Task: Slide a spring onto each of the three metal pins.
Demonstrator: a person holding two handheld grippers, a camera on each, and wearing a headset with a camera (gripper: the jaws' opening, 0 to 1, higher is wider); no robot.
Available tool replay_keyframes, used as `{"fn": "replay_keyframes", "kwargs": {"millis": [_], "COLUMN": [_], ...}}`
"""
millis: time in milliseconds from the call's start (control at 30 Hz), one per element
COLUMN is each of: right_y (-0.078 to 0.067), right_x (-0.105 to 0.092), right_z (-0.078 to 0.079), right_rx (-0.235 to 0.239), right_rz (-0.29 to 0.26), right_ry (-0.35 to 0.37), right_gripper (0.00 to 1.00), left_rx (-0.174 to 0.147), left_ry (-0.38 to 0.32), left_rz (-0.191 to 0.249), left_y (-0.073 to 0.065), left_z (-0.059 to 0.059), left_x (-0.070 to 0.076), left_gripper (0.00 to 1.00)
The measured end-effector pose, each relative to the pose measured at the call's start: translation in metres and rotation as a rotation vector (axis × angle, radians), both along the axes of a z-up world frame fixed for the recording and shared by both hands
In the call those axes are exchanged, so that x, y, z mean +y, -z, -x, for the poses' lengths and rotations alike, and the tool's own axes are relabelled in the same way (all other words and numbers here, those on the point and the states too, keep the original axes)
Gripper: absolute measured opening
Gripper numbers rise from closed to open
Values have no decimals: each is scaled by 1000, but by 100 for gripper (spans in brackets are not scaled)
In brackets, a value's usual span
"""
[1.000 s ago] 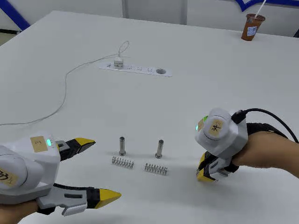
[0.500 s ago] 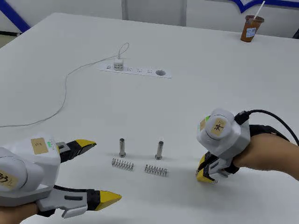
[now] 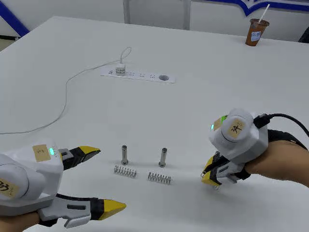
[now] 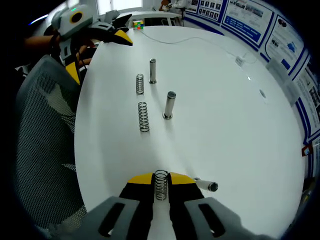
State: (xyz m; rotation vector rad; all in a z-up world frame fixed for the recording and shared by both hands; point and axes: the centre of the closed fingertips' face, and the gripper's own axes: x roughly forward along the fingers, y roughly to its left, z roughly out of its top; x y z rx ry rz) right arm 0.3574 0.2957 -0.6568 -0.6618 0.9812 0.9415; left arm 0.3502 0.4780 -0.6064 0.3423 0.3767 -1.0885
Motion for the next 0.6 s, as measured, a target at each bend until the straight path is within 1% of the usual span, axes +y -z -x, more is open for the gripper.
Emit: {"fn": "replay_keyframes", "kwargs": {"millis": [233,300,433,500,600], "right_y": [-6,-9,-11,-13,-20], "right_x": [0,1,0,0,2], "right_z": [-2,-3,-3,-3,-4], "right_rx": [-17,-25,-33,-38,-49], "right_rz": [-34,-49,-63,-70,-99], "right_ry": [29,39,52,58,72], "right_gripper": [12,12,12,12,12], "left_rx": [-2,-3,-7,-7,-16], "left_ry": [1,1,6,9,18], "left_rz": [-2,-1,2,5,16], "left_y": [-1,-2,-4,-6,-12], "left_z": [0,1,1,2,3], "left_x": [0,-1,-3,-4,-8], "left_gripper": [78,78,78,78,78]}}
